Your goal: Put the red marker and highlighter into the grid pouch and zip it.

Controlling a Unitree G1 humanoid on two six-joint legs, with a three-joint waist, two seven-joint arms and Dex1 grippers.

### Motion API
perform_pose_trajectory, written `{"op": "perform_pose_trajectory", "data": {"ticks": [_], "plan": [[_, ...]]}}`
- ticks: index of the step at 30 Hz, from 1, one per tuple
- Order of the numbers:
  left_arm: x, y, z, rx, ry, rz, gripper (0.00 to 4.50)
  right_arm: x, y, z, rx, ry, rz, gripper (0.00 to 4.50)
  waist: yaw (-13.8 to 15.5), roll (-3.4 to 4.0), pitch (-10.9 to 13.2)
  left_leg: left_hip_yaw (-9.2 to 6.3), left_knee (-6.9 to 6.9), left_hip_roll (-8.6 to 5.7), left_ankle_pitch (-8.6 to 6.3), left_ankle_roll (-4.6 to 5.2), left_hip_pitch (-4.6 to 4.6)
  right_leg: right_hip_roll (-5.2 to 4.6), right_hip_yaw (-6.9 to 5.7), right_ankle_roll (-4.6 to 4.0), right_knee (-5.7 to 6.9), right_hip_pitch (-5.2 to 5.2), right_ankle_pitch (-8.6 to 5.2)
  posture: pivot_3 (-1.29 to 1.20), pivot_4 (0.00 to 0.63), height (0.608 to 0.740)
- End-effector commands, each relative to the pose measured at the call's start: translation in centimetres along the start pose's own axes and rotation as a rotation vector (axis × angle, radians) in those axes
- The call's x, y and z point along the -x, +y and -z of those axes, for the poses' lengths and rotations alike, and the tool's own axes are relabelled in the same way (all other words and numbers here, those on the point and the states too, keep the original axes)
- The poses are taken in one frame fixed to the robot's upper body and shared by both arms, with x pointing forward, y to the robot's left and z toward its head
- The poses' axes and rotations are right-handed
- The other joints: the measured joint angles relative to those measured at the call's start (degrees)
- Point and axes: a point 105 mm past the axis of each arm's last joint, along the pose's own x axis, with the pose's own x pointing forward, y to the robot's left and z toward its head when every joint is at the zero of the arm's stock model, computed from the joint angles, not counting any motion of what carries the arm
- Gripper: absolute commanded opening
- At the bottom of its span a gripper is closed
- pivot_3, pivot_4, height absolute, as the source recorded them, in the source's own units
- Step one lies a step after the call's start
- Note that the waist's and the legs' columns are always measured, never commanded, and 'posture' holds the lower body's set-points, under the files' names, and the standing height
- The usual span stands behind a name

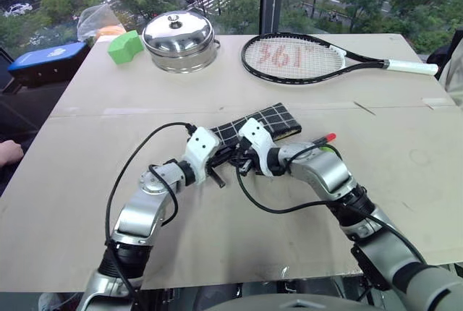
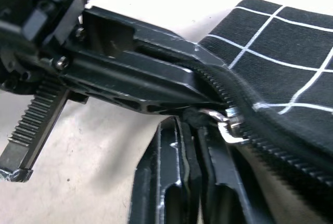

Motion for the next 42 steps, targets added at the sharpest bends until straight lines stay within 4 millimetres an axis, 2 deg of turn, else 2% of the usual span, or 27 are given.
{"op": "perform_pose_trajectory", "data": {"ticks": [1, 4, 7, 8, 9, 17, 21, 24, 27, 31, 34, 37, 39, 42], "plan": [[0.4, -0.1, -1.9, -0.029, -0.059, 0.014, 0.0, 2.9, 0.4, -1.5, 0.06, -0.094, 0.013, 1.7, -0.27, 0.0, 0.0, 0.01, 0.0, 0.0, 0.0, -0.01, 0.0, -0.01, 0.04, 0.0, -0.01, 0.0, 0.0, 0.0, 0.15, 0.74], [0.7, 0.2, -1.9, -0.026, -0.057, 0.011, 0.0, 5.8, 0.7, -0.6, 0.046, -0.102, 0.038, 1.7, -0.13, -0.01, -0.01, -0.04, -0.01, 0.01, 0.0, -0.01, 0.01, -0.01, 0.05, 0.0, -0.01, 0.0, 0.0, 0.0, 0.15, 0.74], [0.9, 0.2, -1.8, -0.023, -0.055, 0.017, 0.0, 8.3, -0.3, -0.6, -0.053, -0.165, 0.156, 0.73, -0.12, -0.02, -0.01, -0.05, -0.02, 0.02, -0.01, 0.0, 0.02, -0.01, 0.05, 0.01, 0.0, 0.01, -0.01, 0.0, 0.15, 0.74], [0.9, 0.2, -1.8, -0.022, -0.054, 0.019, 0.0, 8.9, -0.5, -0.8, -0.08, -0.188, 0.178, 0.24, -0.24, -0.01, 0.0, -0.05, -0.02, 0.03, -0.03, 0.03, 0.03, -0.01, 0.06, 0.01, 0.0, 0.01, -0.01, 0.0, 0.15, 0.74], [0.9, 0.2, -1.8, -0.021, -0.053, 0.021, 0.0, 9.2, -0.6, -1.0, -0.098, -0.207, 0.195, 0.04, -0.37, -0.01, 0.0, -0.03, -0.02, 0.04, -0.12, 0.18, 0.04, 0.01, 0.06, 0.01, 0.0, 0.0, -0.01, 0.0, 0.15, 0.74], [0.8, 0.2, -1.7, -0.026, -0.048, 0.037, 0.0, 10.2, -2.6, -2.6, -0.204, -0.286, 0.321, 0.04, -0.22, 0.01, 0.01, -0.05, -0.02, 0.02, -0.12, 0.2, 0.05, 0.05, 0.05, 0.0, 0.01, -0.01, -0.02, 0.0, 0.15, 0.74], [0.8, 0.2, -2.0, -0.029, -0.053, 0.039, 0.0, 9.5, -4.2, -1.7, -0.204, -0.213, 0.399, 0.04, -0.26, 0.01, 0.01, -0.02, -0.02, -0.01, -0.12, 0.19, 0.05, 0.04, 0.05, 0.0, 0.01, 0.0, -0.02, 0.0, 0.15, 0.74], [0.7, 0.0, -2.1, -0.043, -0.053, 0.052, 0.0, 8.4, -4.9, -2.0, -0.173, -0.19, 0.428, 0.04, -0.39, 0.02, 0.02, -0.01, -0.03, -0.01, -0.11, 0.19, 0.05, 0.05, 0.06, 0.0, 0.01, -0.01, -0.02, 0.0, 0.15, 0.74], [0.7, 0.0, -2.0, -0.053, -0.047, 0.057, 0.0, 7.0, -4.9, -2.5, 0.022, -0.127, 0.446, 0.04, -0.54, 0.08, 0.06, 0.0, -0.03, 0.0, -0.11, 0.19, 0.05, 0.07, 0.06, 0.01, 0.01, -0.01, -0.02, 0.0, 0.15, 0.74], [0.6, 0.3, -1.8, -0.06, -0.025, 0.041, 0.0, 4.4, -4.4, -2.5, 0.527, 0.007, 0.434, 0.04, -0.61, 0.09, 0.06, 0.02, -0.03, -0.01, -0.12, 0.2, 0.08, 0.08, 0.09, 0.03, 0.0, -0.03, -0.04, 0.0, 0.15, 0.74], [0.6, 0.7, -1.5, -0.073, 0.007, 0.025, 0.0, 3.5, -4.7, -2.3, 0.801, 0.096, 0.401, 0.04, -0.58, 0.06, 0.07, 0.01, -0.03, -0.02, 0.0, 0.0, 0.06, 0.08, 0.08, 0.11, 0.0, -0.04, -0.09, 0.0, 0.15, 0.74], [0.8, 1.0, -1.1, -0.083, 0.038, 0.002, 0.0, 3.2, -5.0, -2.7, 0.935, 0.106, 0.384, 0.74, -0.51, 0.02, 0.08, 0.03, -0.03, -0.01, 0.05, -0.07, 0.05, 0.06, 0.08, 0.13, 0.0, -0.03, -0.09, 0.0, 0.15, 0.74], [0.9, 1.2, -0.9, -0.085, 0.051, -0.01, 0.0, 3.1, -5.1, -2.9, 0.971, 0.108, 0.38, 1.43, -0.55, 0.01, 0.08, 0.05, -0.02, -0.01, 0.05, -0.08, 0.06, 0.05, 0.09, 0.13, -0.01, -0.03, -0.09, 0.0, 0.15, 0.74], [1.1, 1.3, -0.6, -0.078, 0.064, -0.028, 0.0, 3.2, -5.5, -3.1, 1.032, 0.122, 0.38, 2.9, -0.52, 0.01, 0.08, 0.05, -0.02, 0.0, 0.06, -0.1, 0.06, 0.04, 0.09, 0.13, 0.0, -0.02, -0.09, 0.0, 0.15, 0.74]]}}
